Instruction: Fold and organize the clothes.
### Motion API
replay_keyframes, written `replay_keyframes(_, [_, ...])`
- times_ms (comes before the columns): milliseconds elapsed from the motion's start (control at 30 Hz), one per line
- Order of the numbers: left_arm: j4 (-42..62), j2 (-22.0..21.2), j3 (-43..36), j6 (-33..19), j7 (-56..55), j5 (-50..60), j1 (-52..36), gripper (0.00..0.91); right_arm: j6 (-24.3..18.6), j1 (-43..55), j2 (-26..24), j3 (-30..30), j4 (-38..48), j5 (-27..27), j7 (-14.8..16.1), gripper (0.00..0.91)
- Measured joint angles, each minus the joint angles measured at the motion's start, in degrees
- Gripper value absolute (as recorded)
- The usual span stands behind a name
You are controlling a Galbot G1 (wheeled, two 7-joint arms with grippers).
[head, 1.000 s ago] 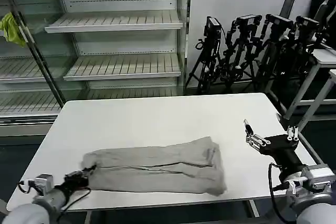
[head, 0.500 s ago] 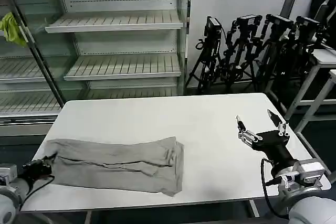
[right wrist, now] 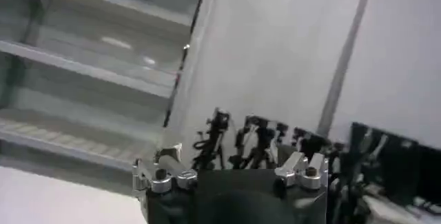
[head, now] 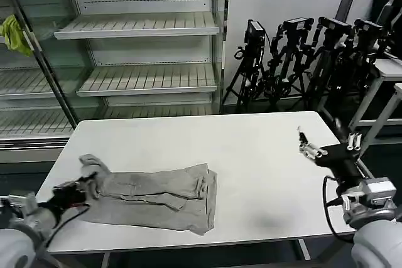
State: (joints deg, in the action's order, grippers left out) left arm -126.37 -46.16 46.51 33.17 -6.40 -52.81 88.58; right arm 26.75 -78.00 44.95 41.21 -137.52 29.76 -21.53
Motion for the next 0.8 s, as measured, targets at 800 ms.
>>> replay_keyframes(800, [-3.56,-5.88,-25.00,-0.05,-0.23,-1.24,-14.87,0.050,-4.43,-7.31,-1.79,12.18,6.51,-1.18,-1.96,0.907])
